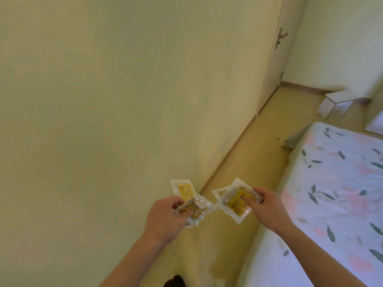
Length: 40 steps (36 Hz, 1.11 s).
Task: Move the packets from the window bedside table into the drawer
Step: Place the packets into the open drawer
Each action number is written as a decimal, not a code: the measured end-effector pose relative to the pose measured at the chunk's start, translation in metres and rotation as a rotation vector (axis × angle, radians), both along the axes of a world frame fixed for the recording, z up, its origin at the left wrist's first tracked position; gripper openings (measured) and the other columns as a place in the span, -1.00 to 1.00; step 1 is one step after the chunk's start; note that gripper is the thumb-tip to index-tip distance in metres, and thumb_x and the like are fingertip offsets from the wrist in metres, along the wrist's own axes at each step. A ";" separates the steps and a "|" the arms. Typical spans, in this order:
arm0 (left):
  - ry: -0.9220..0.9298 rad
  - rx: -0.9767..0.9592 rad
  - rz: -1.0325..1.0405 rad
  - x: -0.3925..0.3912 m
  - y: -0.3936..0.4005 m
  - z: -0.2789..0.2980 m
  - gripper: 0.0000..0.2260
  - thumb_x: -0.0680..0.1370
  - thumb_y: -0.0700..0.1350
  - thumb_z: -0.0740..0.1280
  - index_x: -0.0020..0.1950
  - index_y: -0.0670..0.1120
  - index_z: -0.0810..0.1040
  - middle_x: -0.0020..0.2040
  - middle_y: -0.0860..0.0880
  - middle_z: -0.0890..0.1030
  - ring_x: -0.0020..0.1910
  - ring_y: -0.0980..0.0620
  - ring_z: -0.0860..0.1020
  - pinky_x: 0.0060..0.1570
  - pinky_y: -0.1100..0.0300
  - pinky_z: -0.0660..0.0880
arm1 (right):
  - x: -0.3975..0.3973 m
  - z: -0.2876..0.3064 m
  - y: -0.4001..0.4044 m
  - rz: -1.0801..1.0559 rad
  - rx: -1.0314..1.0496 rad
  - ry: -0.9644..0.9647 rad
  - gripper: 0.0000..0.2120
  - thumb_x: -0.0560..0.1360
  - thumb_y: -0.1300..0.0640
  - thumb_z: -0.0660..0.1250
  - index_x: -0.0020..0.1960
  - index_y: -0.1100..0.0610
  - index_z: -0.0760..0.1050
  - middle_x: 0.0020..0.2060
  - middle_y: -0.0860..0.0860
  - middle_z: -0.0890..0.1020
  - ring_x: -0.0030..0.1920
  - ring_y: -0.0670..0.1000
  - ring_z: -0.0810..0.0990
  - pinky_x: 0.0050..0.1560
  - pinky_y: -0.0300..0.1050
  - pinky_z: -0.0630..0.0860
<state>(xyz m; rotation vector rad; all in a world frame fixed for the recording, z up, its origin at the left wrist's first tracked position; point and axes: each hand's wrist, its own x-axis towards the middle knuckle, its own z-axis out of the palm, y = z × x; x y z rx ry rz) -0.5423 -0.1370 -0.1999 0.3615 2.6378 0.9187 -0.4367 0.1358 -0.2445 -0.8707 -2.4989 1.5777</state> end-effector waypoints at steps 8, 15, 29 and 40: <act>-0.029 0.073 -0.211 -0.137 0.078 -0.012 -0.87 0.42 0.04 0.48 -0.30 0.10 0.59 -0.32 0.16 0.62 -0.38 0.17 0.52 -0.35 0.20 0.41 | -0.086 -0.006 0.056 -0.203 0.027 -0.040 -0.90 0.54 0.05 0.43 0.05 -0.06 0.66 -0.20 -0.12 0.72 -0.20 -0.10 0.69 -0.12 0.00 0.67; -0.024 0.128 -0.411 -0.234 0.173 -0.017 -0.83 0.42 0.01 0.50 -0.33 0.04 0.58 -0.38 0.14 0.58 -0.42 0.15 0.46 -0.40 0.21 0.34 | -0.128 0.011 0.094 -0.415 0.037 -0.030 -0.93 0.56 0.10 0.41 0.01 -0.03 0.64 -0.24 -0.14 0.69 -0.31 -0.30 0.61 -0.35 -0.40 0.43; -0.004 0.138 -0.815 -0.323 0.435 -0.014 -0.91 0.42 0.00 0.51 -0.23 0.07 0.63 -0.30 0.16 0.65 -0.31 0.13 0.58 -0.31 0.10 0.53 | -0.136 -0.003 0.256 -0.844 0.065 -0.105 -0.91 0.57 0.11 0.40 -0.10 -0.04 0.63 -0.38 -0.04 0.61 -0.48 -0.09 0.43 -0.44 -0.26 0.35; -0.038 0.149 -0.771 -0.405 0.625 -0.003 -0.91 0.44 -0.01 0.50 -0.23 0.07 0.62 -0.30 0.17 0.65 -0.31 0.12 0.58 -0.27 0.05 0.54 | -0.227 0.022 0.476 -0.786 0.061 -0.087 -0.83 0.55 0.16 0.40 -0.22 0.05 0.59 -0.52 -0.13 0.51 -0.54 -0.16 0.37 -0.46 -0.26 0.29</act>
